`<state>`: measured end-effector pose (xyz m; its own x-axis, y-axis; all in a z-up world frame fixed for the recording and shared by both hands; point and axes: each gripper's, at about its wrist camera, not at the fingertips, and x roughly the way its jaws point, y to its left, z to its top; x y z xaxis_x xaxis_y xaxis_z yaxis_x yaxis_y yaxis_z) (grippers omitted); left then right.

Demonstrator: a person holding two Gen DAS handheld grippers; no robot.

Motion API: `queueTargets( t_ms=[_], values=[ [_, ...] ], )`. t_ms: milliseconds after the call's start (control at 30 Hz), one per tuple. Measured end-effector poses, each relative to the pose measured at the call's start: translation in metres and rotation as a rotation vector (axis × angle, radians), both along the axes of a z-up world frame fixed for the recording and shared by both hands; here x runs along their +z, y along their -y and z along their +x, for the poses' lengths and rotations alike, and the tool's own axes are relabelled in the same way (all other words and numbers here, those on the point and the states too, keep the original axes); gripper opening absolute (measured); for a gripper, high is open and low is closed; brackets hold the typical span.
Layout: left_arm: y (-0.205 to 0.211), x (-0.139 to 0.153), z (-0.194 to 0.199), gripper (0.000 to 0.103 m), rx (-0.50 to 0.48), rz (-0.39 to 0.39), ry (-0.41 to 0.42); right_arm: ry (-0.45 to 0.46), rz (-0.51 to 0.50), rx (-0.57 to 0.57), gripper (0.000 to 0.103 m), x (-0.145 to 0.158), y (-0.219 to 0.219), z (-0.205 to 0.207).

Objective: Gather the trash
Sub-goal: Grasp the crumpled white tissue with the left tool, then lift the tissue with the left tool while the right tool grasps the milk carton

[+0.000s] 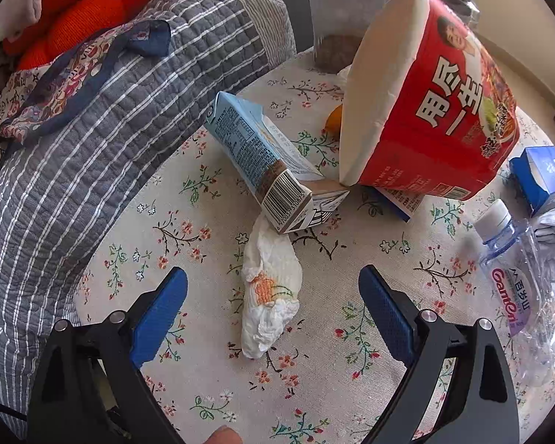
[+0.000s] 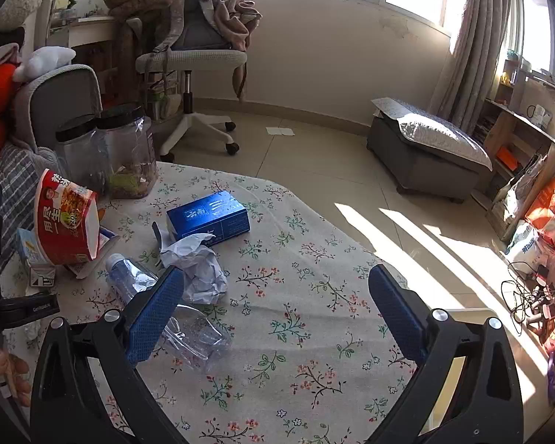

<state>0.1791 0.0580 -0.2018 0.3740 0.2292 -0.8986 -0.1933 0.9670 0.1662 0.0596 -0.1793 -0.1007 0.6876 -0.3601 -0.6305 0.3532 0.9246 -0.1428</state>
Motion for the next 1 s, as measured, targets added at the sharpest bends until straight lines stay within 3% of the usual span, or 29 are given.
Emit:
queueTargets(
  t_ms=[33,100,133,200,267,300,400,467,600,667,733,800,900,1000],
  values=[
    [-0.003,-0.005,0.002,0.087,0.004,-0.014,-0.01,-0.011,0.006,0.006,0.096,-0.002,0.0,0.001],
    [-0.008,-0.017,0.005,0.068,-0.001,-0.056,-0.049,-0.028,0.019,0.019,0.096,-0.005,-0.001,0.003],
    [-0.01,-0.023,0.005,0.064,-0.002,-0.088,-0.079,-0.034,0.023,0.028,0.096,-0.007,-0.002,0.003],
    [-0.016,-0.022,0.003,0.05,0.002,-0.147,-0.068,-0.043,0.023,0.044,0.096,-0.009,-0.004,0.003],
    [-0.016,-0.017,0.0,0.036,-0.003,-0.157,-0.069,-0.047,0.021,0.061,0.096,-0.009,-0.007,0.003],
    [-0.018,-0.014,-0.004,0.036,0.0,-0.189,-0.07,-0.047,0.021,0.07,0.096,-0.01,-0.009,0.004],
    [-0.029,-0.002,-0.017,0.036,0.029,-0.388,-0.082,-0.06,0.02,0.125,0.096,-0.011,-0.016,0.008],
    [-0.031,0.018,-0.028,0.036,0.012,-0.476,-0.05,-0.074,0.018,0.193,0.096,-0.011,-0.025,0.013],
    [-0.051,0.093,-0.052,0.036,-0.031,-0.602,0.148,-0.055,-0.008,0.375,0.096,-0.006,-0.061,0.026],
    [-0.073,0.137,-0.063,0.036,-0.039,-0.606,0.291,-0.048,-0.007,0.48,0.096,-0.003,-0.088,0.037],
    [-0.093,0.175,-0.067,0.036,-0.027,-0.533,0.426,-0.058,0.02,0.58,0.095,-0.003,-0.117,0.05],
    [-0.114,0.196,-0.073,0.036,0.013,-0.475,0.511,-0.063,0.021,0.672,0.092,-0.004,-0.15,0.064],
    [-0.145,0.205,-0.068,0.036,0.062,-0.456,0.548,-0.083,-0.038,0.802,0.084,-0.007,-0.206,0.084],
    [-0.167,0.198,-0.068,0.036,0.109,-0.45,0.544,-0.156,-0.094,0.892,0.082,-0.018,-0.256,0.105]
  ],
)
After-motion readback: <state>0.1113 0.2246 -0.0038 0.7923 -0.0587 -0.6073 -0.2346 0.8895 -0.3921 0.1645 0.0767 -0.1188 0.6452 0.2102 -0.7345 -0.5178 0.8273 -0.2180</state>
